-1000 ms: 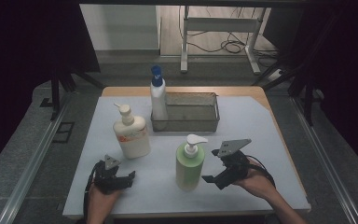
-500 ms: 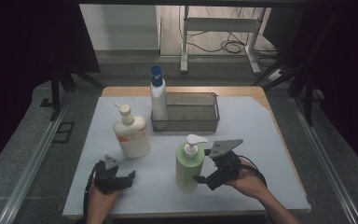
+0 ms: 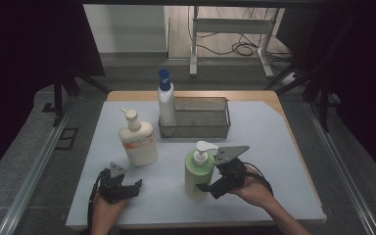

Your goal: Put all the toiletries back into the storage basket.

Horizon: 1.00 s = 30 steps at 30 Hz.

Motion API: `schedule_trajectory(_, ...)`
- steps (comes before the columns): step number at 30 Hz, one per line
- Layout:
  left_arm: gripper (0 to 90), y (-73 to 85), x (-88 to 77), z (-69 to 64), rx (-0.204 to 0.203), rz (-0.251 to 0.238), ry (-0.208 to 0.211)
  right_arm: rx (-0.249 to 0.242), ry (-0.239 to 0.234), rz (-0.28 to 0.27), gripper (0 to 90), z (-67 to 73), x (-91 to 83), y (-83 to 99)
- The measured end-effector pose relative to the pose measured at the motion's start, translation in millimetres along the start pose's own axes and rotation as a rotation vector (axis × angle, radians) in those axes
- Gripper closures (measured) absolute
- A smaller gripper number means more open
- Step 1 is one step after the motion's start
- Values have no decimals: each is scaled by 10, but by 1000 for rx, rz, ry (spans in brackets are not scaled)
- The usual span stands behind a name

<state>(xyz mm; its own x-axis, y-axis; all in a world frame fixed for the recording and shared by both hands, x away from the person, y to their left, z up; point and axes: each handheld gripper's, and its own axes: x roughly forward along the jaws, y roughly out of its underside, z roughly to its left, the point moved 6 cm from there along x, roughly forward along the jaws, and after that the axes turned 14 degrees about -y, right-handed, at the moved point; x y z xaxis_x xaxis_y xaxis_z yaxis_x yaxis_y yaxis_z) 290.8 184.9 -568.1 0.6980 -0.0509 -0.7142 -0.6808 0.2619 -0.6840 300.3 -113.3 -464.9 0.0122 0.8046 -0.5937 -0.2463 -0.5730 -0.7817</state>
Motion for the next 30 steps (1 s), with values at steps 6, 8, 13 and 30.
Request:
schedule_trajectory(6,128,0,0,0,0,0,0,-6,-5,-15,51,7,57,-46)
schedule_trajectory(8,128,0,0,0,0,0,0,-8,-7,-20,54,6,76,-57)
schedule_trajectory(13,128,0,0,0,0,0,0,-13,-8,-37,71,8,113,-82)
schedule_trajectory(30,127,0,0,0,0,0,0,-25,18,-50,112,19,122,-126)
